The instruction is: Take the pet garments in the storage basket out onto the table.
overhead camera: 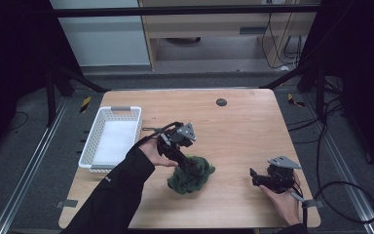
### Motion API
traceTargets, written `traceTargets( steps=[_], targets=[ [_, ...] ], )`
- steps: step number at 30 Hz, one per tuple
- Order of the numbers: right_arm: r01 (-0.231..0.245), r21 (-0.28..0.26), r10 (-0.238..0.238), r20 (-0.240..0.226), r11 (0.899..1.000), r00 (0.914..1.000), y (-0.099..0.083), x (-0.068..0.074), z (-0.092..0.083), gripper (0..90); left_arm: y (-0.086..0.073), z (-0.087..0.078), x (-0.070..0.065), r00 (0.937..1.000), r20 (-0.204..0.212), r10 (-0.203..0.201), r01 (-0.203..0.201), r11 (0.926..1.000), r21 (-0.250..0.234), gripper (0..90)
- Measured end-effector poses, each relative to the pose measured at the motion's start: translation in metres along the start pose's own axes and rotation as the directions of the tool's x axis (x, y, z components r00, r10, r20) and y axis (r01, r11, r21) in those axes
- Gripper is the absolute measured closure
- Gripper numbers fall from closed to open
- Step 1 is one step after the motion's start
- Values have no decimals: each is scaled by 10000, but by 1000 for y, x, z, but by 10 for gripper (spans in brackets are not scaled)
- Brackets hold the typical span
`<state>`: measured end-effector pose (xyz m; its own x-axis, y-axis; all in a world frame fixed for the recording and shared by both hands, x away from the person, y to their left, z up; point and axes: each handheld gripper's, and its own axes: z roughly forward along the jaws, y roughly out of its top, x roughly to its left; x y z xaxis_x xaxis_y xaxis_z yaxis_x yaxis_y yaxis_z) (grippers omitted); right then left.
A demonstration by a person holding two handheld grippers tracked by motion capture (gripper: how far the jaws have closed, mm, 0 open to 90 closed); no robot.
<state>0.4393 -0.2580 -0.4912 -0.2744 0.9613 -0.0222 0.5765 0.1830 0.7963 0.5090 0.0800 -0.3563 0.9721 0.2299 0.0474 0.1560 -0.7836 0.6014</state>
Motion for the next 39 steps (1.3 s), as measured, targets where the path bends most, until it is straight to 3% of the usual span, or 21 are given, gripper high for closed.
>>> traceTargets(
  steps=[4, 11, 13, 15, 17, 18, 20, 22, 23, 25, 30, 32, 33, 34, 37, 39],
  targets=[
    [14, -19, -14, -6, 10000, 10000, 0, 0, 0, 85, -7, -10, -2, 9983, -363, -455, 424, 9957, -829, 250],
    [29, -22, -29, 35, 10000, 10000, 0, 0, 0, 82, -24, -29, -9, 9843, -1011, -1444, 1175, 9651, -2342, 243],
    [36, -26, -35, 33, 10000, 10000, 0, 0, 0, 82, -31, -33, -12, 9746, -1262, -1852, 1446, 9499, -2771, 241],
    [47, -30, -47, 31, 10000, 10000, 0, 0, 0, 82, -39, -38, -14, 9635, -1422, -2269, 1708, 9297, -3265, 243],
    [28, -15, -28, 24, 10000, 10000, -1, 0, 0, 82, -47, -43, -16, 9482, -1743, -2657, 1900, 9138, -3589, 246],
    [29, -14, -29, 24, 10000, 10000, -1, 0, 0, 81, -52, -46, -17, 9398, -1900, -2840, 1991, 9071, -3709, 249],
    [26, -19, -26, 22, 10000, 10000, -1, 0, 0, 80, -62, -52, -20, 9162, -2344, -3250, 2128, 8902, -4028, 268],
    [10, -17, -10, 18, 10000, 10000, -1, 0, 1, 79, -72, -56, -21, 8971, -2365, -3732, 2453, 8659, -4359, 281],
    [-3, -4, 3, 6, 10000, 10000, -1, 0, 1, 78, -77, -59, -22, 8815, -2507, -4003, 2587, 8533, -4527, 281],
    [-2, -27, 2, -7, 10000, 10000, -1, 1, 1, 77, -88, -63, -24, 8593, -2796, -4283, 2659, 8410, -4711, 282],
    [-38, -30, 38, -27, 10000, 10000, -1, 0, 1, 77, -114, -71, -30, 7931, -3406, -5050, 2854, 8020, -5247, 295],
    [-66, -25, 66, -21, 10000, 10000, -1, 0, 1, 77, -124, -75, -33, 7703, -3624, -5246, 2806, 7893, -5462, 305],
    [-73, -26, 73, -18, 10000, 10000, -1, 0, 1, 77, -129, -76, -34, 7618, -3643, -5357, 2820, 7805, -5580, 309],
    [-78, -33, 78, -18, 10000, 10000, -1, 0, 1, 77, -134, -78, -35, 7494, -3709, -5485, 2829, 7717, -5697, 315],
    [-69, -22, 68, -24, 10000, 10000, -1, 0, 1, 77, -147, -83, -38, 7137, -3990, -5757, 2901, 7615, -5797, 327],
    [-67, -21, 67, -29, 10000, 10000, -2, 0, 1, 77, -156, -85, -41, 6952, -3992, -5978, 2957, 7440, -5992, 330]
  ],
)
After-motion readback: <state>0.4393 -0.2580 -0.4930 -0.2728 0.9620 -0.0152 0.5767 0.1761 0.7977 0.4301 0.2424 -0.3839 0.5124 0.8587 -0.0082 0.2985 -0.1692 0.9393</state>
